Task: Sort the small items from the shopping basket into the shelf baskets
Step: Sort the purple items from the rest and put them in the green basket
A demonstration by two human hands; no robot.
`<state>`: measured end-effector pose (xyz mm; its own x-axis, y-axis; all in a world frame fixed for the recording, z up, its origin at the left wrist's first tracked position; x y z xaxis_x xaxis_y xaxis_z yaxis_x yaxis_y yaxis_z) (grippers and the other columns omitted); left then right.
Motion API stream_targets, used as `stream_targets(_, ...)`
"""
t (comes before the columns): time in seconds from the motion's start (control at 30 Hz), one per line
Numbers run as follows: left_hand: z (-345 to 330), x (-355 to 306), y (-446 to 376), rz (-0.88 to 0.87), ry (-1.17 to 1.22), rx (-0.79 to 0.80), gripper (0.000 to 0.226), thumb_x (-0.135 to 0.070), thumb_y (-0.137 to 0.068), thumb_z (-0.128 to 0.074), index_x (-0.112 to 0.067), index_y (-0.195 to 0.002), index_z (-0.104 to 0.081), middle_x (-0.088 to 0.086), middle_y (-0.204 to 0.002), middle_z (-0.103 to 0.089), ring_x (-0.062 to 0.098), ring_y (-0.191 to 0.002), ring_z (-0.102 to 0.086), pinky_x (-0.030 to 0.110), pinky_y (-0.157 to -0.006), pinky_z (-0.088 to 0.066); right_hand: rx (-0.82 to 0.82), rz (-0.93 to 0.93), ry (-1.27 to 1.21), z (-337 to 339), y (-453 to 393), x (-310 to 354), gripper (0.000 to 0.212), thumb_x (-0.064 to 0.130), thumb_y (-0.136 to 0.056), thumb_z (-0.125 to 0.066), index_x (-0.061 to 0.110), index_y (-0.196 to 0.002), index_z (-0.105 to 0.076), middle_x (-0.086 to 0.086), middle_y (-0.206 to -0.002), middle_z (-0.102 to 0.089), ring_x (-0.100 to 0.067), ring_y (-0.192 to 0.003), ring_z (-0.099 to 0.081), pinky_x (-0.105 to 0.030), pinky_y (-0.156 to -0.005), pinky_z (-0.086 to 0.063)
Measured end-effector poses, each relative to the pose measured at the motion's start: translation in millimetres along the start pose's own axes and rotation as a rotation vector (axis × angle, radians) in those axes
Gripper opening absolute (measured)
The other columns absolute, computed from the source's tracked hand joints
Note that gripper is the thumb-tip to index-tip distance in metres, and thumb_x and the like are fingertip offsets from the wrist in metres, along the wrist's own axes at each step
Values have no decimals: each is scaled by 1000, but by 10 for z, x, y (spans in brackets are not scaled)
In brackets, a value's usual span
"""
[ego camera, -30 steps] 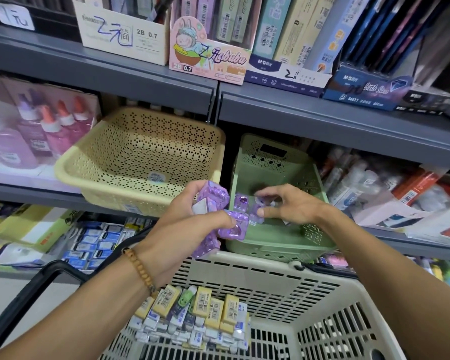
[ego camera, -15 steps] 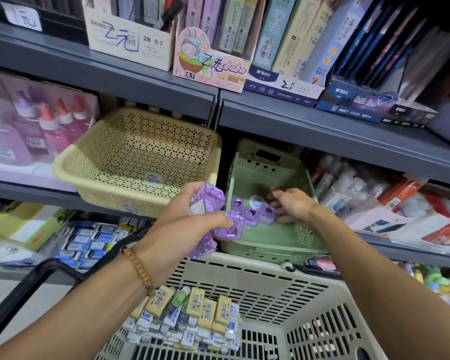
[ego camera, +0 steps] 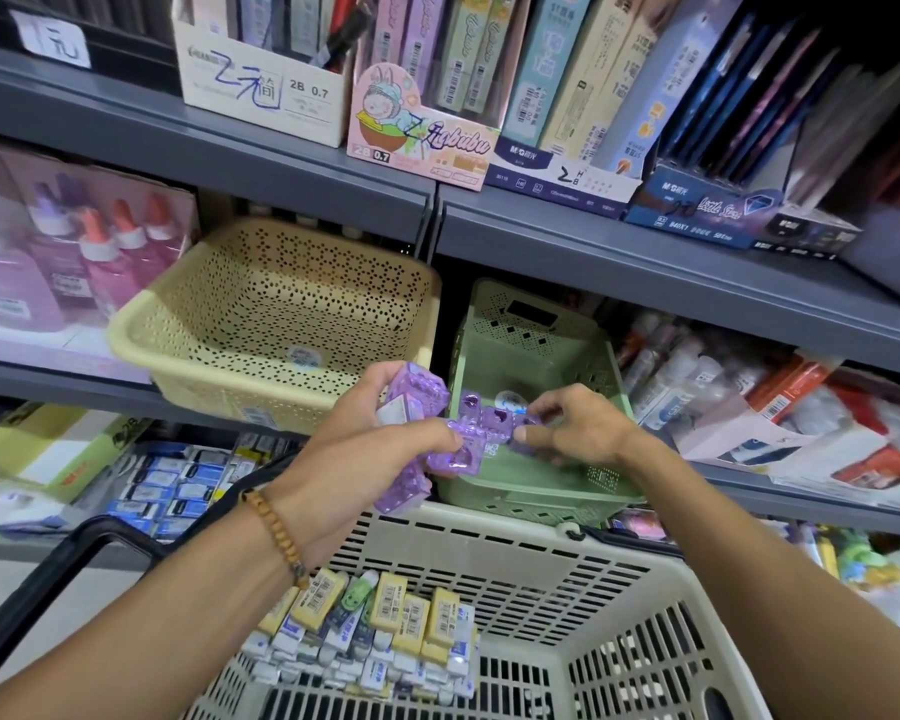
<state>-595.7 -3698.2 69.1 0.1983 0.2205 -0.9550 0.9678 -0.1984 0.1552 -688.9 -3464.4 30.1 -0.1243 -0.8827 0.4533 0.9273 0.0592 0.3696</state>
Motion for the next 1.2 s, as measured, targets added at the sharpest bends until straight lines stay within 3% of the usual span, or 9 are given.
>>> stream_targets(0.1, 8, -3, -6, 4, 4, -2, 40, -18, -58, -76, -37, -91, -65, 2, -80, -70, 21, -72, -67, 36, -62, -55, 25, 49, 221, -29, 28, 73, 75, 46, -71, -83, 23, -135, -52, -1, -126, -61, -22, -114, -58, -30, -99, -42)
stream_targets(0.17, 18, -9, 2, 10, 18, -9, 39, -17, -59, -76, -36, -91, -64, 2, -75, -67, 19, -65, -62, 32, -55, -51, 9, 123, 319, -76, 18, 190, 83, 46, -70, -83, 28, -141, -45, -5, -135, -53, -23, -123, -51, -31, -104, -38)
stream_targets(0.33, 38, -4, 7, 18, 20, -11, 37, -5, -72, -76, -35, -92, -65, 1, -75, -68, 16, -60, -61, 28, -50, -51, -15, 138, 396, -129, -61, 259, 53, 41, -84, -72, 27, -131, -51, -4, -129, -57, -21, -112, -53, -34, -101, -43)
stream_targets(0.47, 64, 0, -4, 23, 12, -10, 37, -5, -73, -76, -32, -95, -65, 3, -78, -69, 15, -62, -62, 28, -51, -50, -29, 129, 387, -119, -73, 249, 57, 41, -86, -70, 26, -136, -48, -6, -130, -57, -23, -115, -52, -33, -101, -42)
stream_targets(0.63, 52, 2, 3, 36, 12, -1, 39, -9, -69, -78, -31, -98, -64, 4, -80, -69, 17, -63, -64, 29, -52, -51, -44, 61, 379, -109, -90, 326, 88, 60, -75, -72, 35, -148, -31, -13, -141, -46, -34, -133, -39, -46, -112, -35)
stream_targets(0.83, 44, 21, 10, 55, 1, -2, 42, -19, -58, -77, -35, -94, -64, 1, -73, -68, 16, -57, -60, 28, -50, -48, 10, 132, 390, -302, -197, 494, 58, 51, -90, -60, 36, -141, -38, -12, -121, -56, -32, -115, -52, -45, -102, -42)
stream_targets(1.03, 65, 21, 16, 57, 16, -6, 40, -17, -61, -77, -35, -95, -64, 2, -75, -68, 17, -57, -60, 28, -49, -47, -18, 138, 375, -167, -313, 505, 57, 49, -90, -62, 26, -139, -43, -6, -115, -59, -27, -108, -56, -29, -86, -41)
stream_targets(1.13, 27, 21, 39, 68, 77, 2, 36, -5, -75, -74, -27, -102, -62, 4, -76, -70, 18, -57, -63, 30, -55, -44, -22, 142, 405, -126, -315, 554, 60, 47, -88, -65, 26, -139, -41, -8, -122, -60, -27, -108, -56, -30, -91, -44)
stream_targets(1.2, 3, 31, 45, 89, 127, -9, 36, 0, -79, -69, -20, -107, -59, 6, -77, -73, 20, -59, -66, 32, -59, -40, -117, 113, 400, -16, -224, 556, 57, 42, -89, -64, 23, -139, -43, -10, -124, -61, -29, -112, -58, -33, -95, -47)
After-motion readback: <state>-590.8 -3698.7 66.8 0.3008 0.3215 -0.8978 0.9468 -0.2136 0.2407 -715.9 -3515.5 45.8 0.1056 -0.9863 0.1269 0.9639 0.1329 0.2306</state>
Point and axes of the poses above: each hand's wrist, its own y-axis away from the middle knuckle, its own z-axis out of the back of the hand, x = y × z, the point moved 7 cm from there along -y, towards the middle knuckle
